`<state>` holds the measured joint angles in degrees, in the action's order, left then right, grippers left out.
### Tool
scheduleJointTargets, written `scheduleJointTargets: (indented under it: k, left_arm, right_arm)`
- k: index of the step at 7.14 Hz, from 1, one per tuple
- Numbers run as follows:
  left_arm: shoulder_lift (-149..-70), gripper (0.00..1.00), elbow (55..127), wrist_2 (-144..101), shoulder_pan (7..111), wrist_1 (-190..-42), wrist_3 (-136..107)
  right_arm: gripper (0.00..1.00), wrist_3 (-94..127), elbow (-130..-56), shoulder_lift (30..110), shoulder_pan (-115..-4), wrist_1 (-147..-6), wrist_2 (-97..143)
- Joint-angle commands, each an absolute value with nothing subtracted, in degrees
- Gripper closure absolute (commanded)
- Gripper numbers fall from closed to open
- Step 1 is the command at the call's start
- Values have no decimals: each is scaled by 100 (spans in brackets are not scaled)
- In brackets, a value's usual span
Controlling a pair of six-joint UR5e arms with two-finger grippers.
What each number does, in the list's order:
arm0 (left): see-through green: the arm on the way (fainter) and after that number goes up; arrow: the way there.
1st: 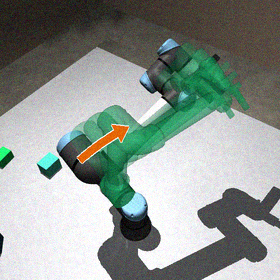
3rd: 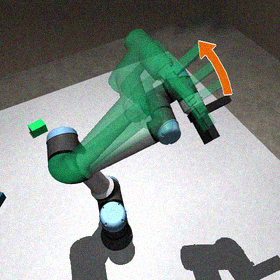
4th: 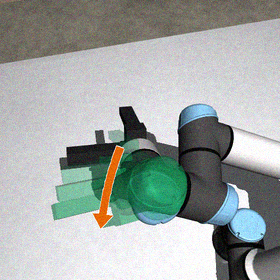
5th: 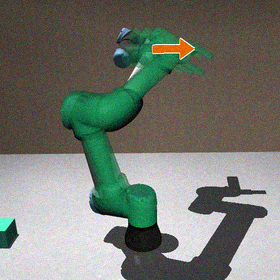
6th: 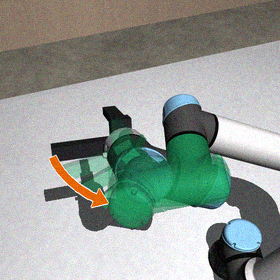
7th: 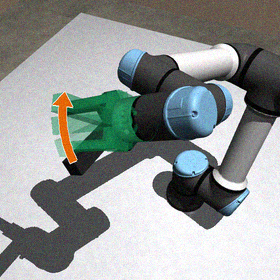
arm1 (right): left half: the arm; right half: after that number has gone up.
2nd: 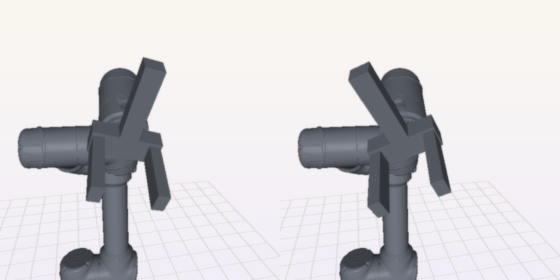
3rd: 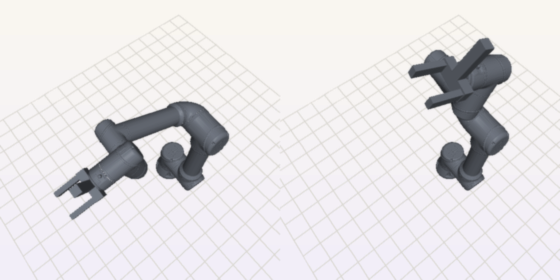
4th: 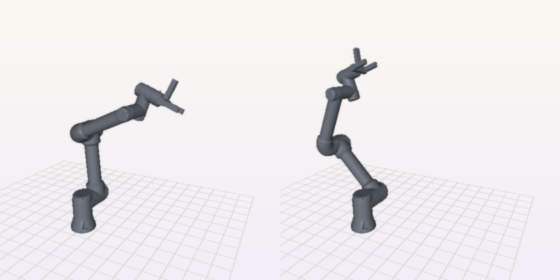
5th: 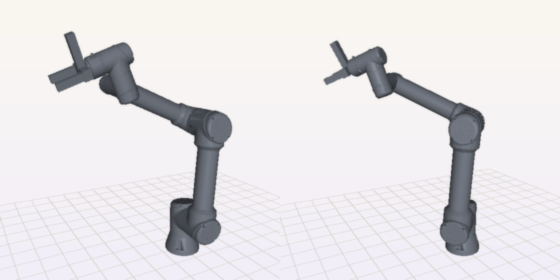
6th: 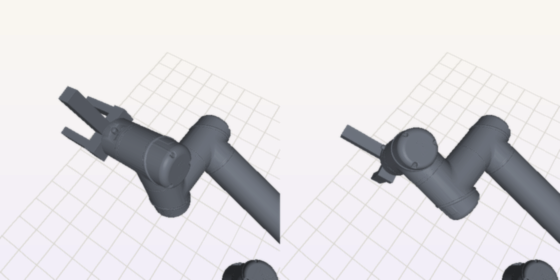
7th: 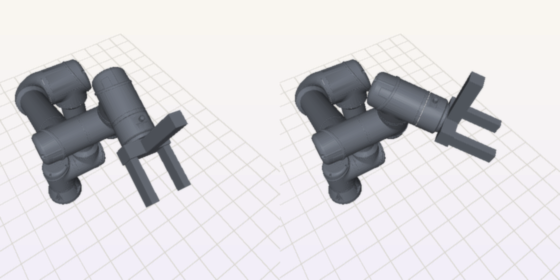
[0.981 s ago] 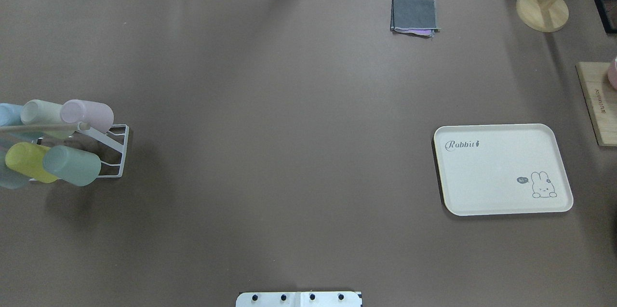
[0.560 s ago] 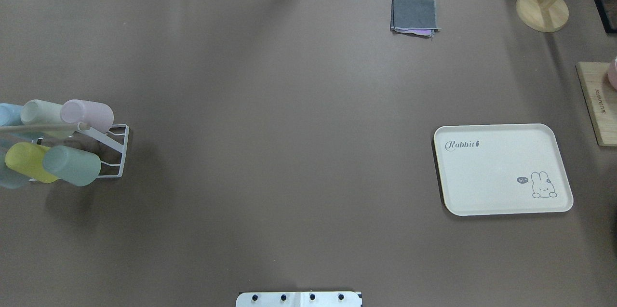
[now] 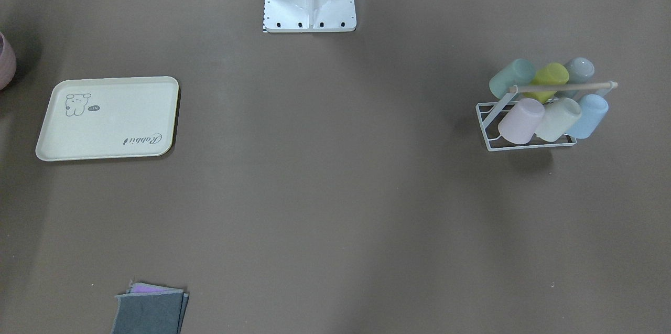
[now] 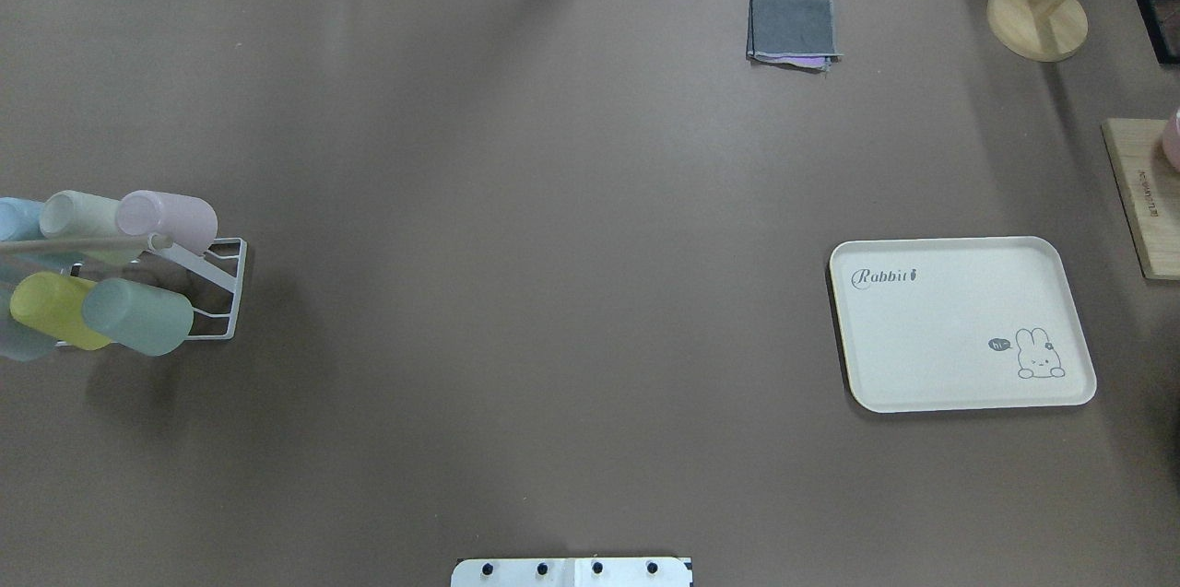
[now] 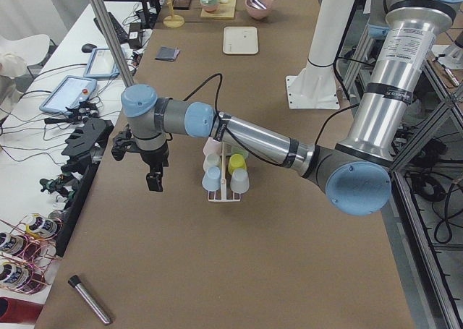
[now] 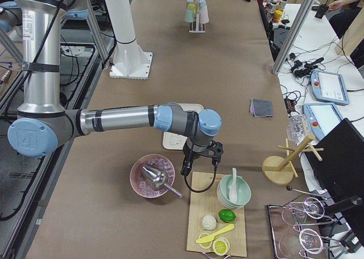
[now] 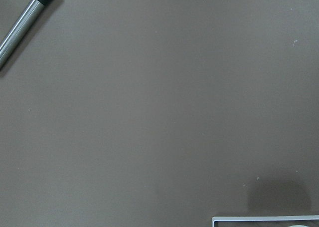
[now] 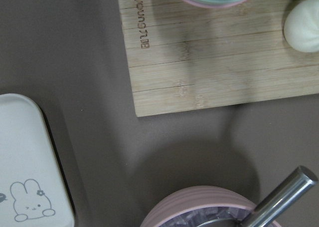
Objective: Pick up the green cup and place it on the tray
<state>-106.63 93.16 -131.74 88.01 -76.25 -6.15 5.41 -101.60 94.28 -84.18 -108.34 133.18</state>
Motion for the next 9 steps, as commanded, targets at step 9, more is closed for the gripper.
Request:
scheduleJointTargets:
  k: [9]
  left_arm:
    - [-9881,1,11732,-12999,7849,-6838,-817]
  right_arm:
    - [0,2654,-10143,9229,-6786,-9449,13438]
